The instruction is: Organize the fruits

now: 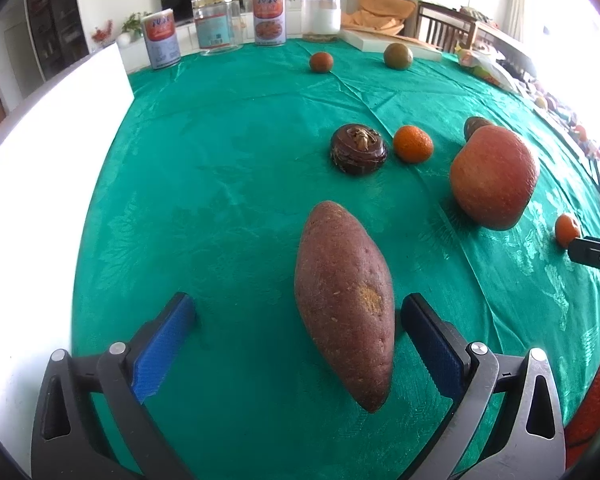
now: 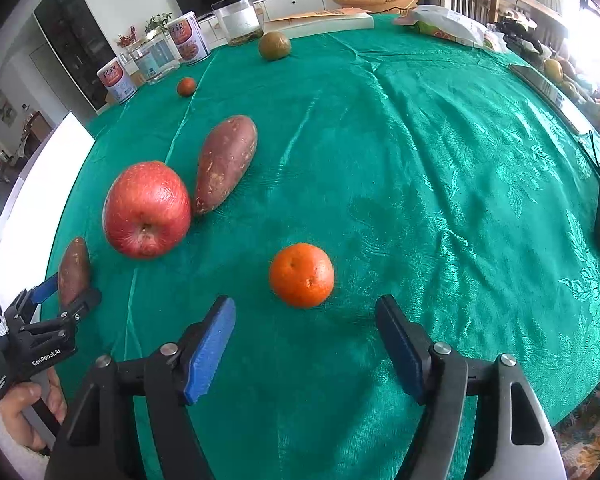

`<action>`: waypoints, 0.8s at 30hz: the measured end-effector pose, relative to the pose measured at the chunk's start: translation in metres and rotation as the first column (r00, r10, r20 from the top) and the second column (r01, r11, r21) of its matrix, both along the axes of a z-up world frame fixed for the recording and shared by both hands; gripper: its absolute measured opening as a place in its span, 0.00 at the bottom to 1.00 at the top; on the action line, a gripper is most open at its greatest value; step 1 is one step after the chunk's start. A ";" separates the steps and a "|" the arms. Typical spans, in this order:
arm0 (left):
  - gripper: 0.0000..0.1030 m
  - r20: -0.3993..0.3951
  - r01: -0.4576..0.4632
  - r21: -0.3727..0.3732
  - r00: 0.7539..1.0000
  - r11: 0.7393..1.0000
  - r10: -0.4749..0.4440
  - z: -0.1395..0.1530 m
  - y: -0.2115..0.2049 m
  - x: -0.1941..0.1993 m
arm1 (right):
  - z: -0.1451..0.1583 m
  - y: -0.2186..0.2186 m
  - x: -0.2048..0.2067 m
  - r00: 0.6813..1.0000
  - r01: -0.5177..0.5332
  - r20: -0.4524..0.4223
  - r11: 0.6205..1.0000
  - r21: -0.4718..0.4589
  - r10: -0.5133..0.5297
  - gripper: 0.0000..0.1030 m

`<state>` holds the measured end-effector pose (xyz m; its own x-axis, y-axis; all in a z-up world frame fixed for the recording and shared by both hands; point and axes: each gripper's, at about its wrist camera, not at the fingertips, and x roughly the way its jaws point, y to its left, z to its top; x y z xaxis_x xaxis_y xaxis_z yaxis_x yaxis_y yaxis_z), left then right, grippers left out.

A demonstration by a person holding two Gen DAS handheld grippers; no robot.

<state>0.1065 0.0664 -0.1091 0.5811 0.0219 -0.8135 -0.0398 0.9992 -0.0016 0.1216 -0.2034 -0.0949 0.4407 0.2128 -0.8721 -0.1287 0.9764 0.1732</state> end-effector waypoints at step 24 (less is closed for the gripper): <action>0.98 -0.037 0.055 -0.122 0.998 0.991 -0.060 0.011 0.015 -0.004 | 0.017 -0.006 -0.012 0.995 -0.033 0.102 0.995 0.094 0.023 0.71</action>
